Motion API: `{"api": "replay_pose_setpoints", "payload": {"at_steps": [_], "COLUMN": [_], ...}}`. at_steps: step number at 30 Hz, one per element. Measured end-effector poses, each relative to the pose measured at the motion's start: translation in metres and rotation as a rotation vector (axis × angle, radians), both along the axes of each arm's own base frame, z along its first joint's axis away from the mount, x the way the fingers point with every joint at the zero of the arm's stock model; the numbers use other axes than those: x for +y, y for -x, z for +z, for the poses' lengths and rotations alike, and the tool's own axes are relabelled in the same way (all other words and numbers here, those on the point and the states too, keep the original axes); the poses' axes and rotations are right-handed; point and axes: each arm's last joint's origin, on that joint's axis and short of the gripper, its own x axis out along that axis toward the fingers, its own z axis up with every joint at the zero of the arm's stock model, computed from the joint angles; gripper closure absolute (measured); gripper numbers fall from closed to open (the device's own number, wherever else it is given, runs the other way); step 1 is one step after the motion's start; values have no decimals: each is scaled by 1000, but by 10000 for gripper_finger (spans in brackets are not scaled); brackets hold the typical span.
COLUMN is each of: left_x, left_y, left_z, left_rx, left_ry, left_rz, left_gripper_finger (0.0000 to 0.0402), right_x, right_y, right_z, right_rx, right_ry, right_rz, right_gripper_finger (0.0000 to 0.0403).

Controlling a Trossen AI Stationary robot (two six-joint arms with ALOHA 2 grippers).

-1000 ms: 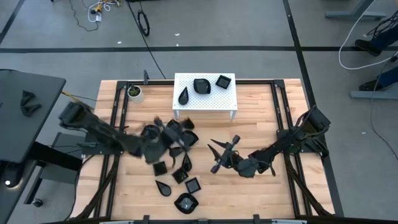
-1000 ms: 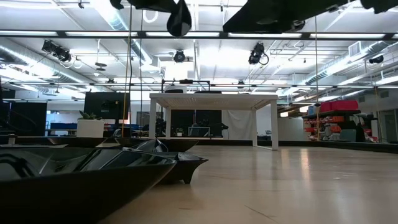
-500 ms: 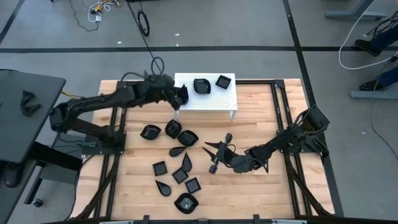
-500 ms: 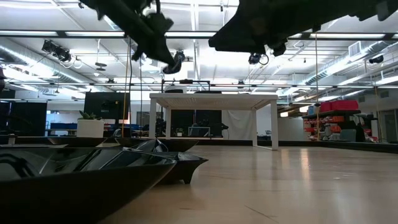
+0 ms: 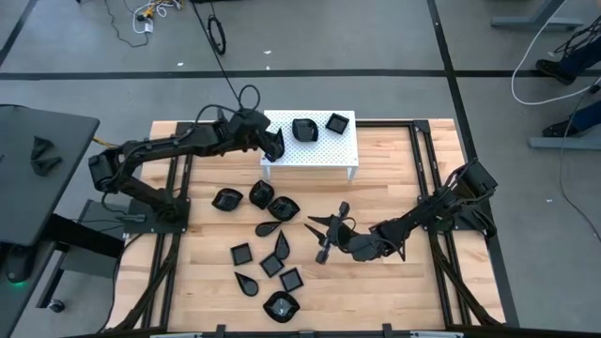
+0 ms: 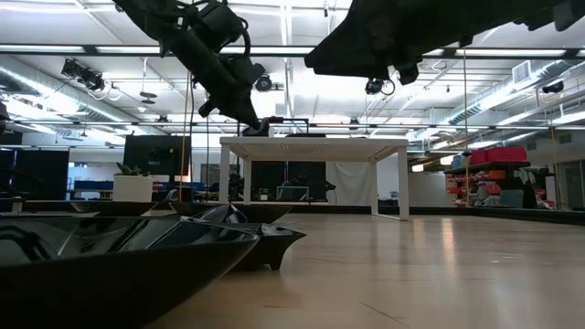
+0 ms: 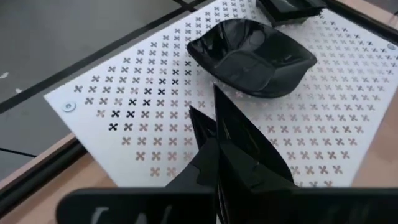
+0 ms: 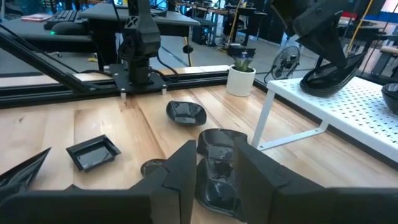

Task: Pick & Place Mini shaped plates
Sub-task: Stack the black drop-shaped plate on top of the other black drop-shaped plate on the shelf, then stack the black leaf-shaped plate on top of the other black leaf-shaped plate on the shelf

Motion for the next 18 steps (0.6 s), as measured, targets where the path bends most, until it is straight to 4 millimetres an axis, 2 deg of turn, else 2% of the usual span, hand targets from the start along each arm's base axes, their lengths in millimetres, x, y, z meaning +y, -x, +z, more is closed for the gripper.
{"api": "replay_pose_setpoints", "payload": {"at_steps": [8,18], "left_x": [0,0], "left_y": [0,4], "left_z": [0,2], "left_rx": [-4,1], "left_ry": [-2,22], "left_rz": [6,23], "left_gripper_finger": [386,324], "right_x": [0,0], "right_y": [0,0], "right_z": [0,0], "right_rx": [1,2], "right_ry": [1,0], "right_rz": [0,2], "right_gripper_finger": [295,295]}}
